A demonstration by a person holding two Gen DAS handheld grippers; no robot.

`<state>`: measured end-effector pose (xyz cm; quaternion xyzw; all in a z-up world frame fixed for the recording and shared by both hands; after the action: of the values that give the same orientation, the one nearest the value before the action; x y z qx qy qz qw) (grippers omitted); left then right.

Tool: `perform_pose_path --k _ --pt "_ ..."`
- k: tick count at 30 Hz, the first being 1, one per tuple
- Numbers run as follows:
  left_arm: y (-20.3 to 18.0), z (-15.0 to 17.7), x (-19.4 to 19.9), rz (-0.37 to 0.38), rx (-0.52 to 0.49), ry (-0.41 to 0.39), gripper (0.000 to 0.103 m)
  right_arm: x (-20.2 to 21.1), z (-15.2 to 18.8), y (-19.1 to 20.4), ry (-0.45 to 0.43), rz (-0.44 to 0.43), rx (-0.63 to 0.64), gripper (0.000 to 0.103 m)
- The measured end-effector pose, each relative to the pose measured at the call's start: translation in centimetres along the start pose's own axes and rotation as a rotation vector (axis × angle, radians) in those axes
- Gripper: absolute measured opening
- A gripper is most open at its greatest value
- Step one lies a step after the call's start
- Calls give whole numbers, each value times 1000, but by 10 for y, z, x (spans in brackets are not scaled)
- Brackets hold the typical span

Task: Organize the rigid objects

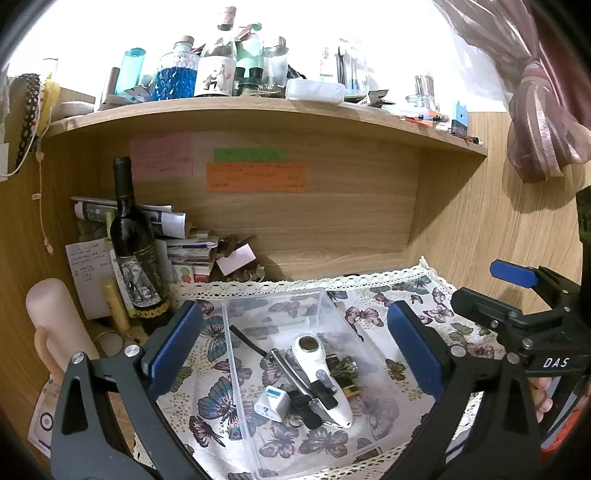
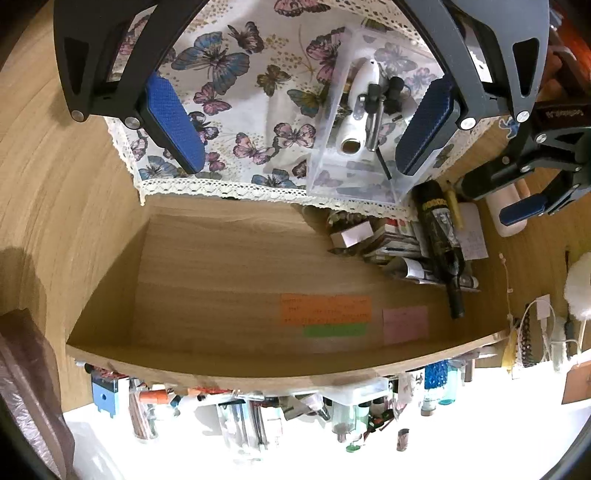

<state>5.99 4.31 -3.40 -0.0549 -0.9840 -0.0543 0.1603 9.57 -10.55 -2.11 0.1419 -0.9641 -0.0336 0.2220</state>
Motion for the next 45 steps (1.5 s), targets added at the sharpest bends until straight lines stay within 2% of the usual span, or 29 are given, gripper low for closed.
perform_pose_path --k 45 --pt "-8 -2 9 15 -10 -20 102 12 2 -1 -18 7 -8 103"
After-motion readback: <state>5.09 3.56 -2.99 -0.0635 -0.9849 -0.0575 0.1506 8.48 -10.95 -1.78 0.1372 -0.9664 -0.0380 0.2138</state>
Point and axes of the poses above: each gripper's, at about its wrist camera, not at the fingertips, and x roughly against the way its jaws point, y to its left, z to its underside, the point moved 2 cm from there along -x, roughly the way its jaws point, and after that the axes turned 8 degrees about -x, right-handed, at the moved point
